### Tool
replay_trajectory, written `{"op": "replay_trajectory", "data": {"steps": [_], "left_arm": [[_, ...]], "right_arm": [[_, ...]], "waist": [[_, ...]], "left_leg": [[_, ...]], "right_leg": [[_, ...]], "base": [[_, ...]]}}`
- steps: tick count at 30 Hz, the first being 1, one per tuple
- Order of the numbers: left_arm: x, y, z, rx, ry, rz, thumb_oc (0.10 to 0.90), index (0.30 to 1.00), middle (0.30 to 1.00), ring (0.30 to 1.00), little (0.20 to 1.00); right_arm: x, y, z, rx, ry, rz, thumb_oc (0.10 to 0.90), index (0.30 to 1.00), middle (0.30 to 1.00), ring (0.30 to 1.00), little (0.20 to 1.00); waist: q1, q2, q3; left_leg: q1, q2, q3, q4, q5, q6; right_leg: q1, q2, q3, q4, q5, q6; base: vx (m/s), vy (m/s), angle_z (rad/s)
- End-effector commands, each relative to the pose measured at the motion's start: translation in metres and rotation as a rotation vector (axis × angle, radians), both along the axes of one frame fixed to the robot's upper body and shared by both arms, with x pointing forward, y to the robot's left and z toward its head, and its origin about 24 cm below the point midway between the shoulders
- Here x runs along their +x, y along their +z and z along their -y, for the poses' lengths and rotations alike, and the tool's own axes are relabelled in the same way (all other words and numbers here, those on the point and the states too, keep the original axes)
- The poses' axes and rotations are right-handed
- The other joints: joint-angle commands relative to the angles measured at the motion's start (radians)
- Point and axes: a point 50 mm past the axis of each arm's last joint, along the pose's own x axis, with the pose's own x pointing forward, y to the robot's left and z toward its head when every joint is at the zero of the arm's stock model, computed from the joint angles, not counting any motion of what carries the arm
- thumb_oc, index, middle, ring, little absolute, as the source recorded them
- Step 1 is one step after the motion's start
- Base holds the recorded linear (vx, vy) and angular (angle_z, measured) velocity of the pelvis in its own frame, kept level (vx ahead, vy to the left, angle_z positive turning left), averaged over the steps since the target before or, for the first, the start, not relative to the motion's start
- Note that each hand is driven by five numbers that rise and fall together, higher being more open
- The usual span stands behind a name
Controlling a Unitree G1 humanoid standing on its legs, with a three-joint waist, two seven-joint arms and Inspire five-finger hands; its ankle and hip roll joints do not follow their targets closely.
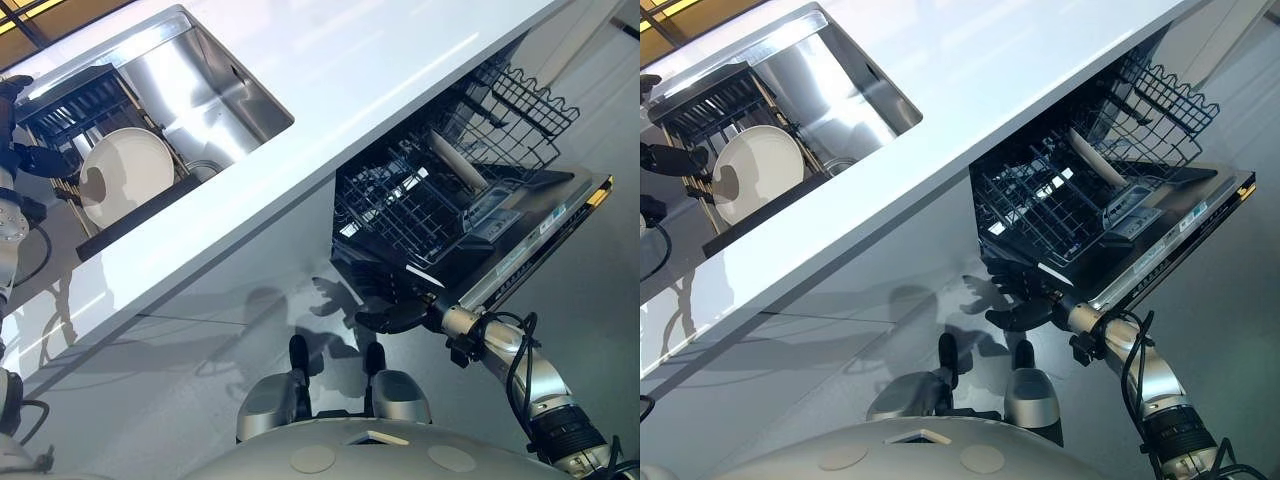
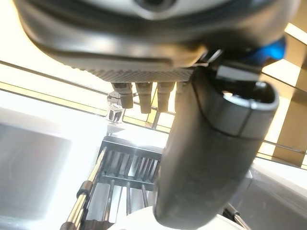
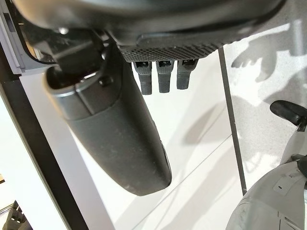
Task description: Pick up plates and place into dishwasher.
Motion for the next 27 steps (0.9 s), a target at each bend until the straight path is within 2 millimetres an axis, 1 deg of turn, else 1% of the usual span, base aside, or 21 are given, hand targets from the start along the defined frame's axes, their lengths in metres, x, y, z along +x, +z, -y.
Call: {"op": "replay_trajectory", "data": {"steps": [1,4,11,15,22,27], "left_arm": [[-0.003,0.065,-0.007,0.052,0.022,0.229,0.8,0.9,0.9,0.9,0.9],[-0.001,0.067,-0.006,0.038,0.002,0.22,0.8,0.9,0.9,0.9,0.9],[0.012,0.071,0.005,0.013,-0.054,0.169,0.8,0.9,0.9,0.9,0.9],[0.016,0.072,0.009,0.009,-0.071,0.16,0.8,0.9,0.9,0.9,0.9],[0.027,0.083,0.02,0.009,-0.114,0.184,0.8,0.9,0.9,0.9,0.9],[0.034,0.09,0.03,0.027,-0.17,0.178,0.8,0.9,0.9,0.9,0.9]], "right_arm": [[0.005,0.019,-0.024,0.077,0.09,0.141,0.8,0.9,0.9,0.9,0.9],[0.004,0.018,-0.024,0.065,0.086,0.136,0.8,0.9,0.9,0.9,0.9],[0.008,0.022,-0.02,0.055,0.073,0.152,0.8,0.9,0.9,0.9,0.9],[0.009,0.022,-0.019,0.047,0.064,0.157,0.8,0.9,0.9,0.9,0.9],[0.012,0.024,-0.018,0.046,0.049,0.181,0.8,0.9,0.9,0.9,0.9],[0.011,0.023,-0.016,0.048,0.043,0.178,0.8,0.9,0.9,0.9,0.9]], "waist": [[0.001,0.017,-0.061],[-0.004,0.016,-0.055],[-0.017,0.007,-0.025],[-0.022,-0.001,-0.01],[-0.031,-0.024,0.023],[-0.037,-0.032,0.028]], "left_leg": [[0.015,-0.066,0.087,0.108,-0.176,0.056],[0.015,-0.066,0.092,0.112,-0.18,0.058],[-0.006,-0.068,0.098,0.133,-0.187,0.065],[-0.019,-0.068,0.102,0.141,-0.188,0.069],[-0.052,-0.065,0.116,0.154,-0.188,0.074],[-0.06,-0.063,0.124,0.157,-0.189,0.075]], "right_leg": [[-0.171,0.012,0.033,0.22,-0.034,0.071],[-0.176,0.013,0.039,0.22,-0.03,0.073],[-0.199,0.017,0.059,0.222,-0.012,0.081],[-0.211,0.019,0.069,0.219,0.001,0.086],[-0.247,0.019,0.083,0.221,0.029,0.097],[-0.256,0.016,0.086,0.219,0.042,0.099]], "base": [[0.03,0.008,-0.03],[0.04,0.018,-0.04],[0.01,0.011,-0.01],[0.0,0.032,-0.02],[-0.03,0.018,-0.02],[0.0,0.008,-0.03]]}}
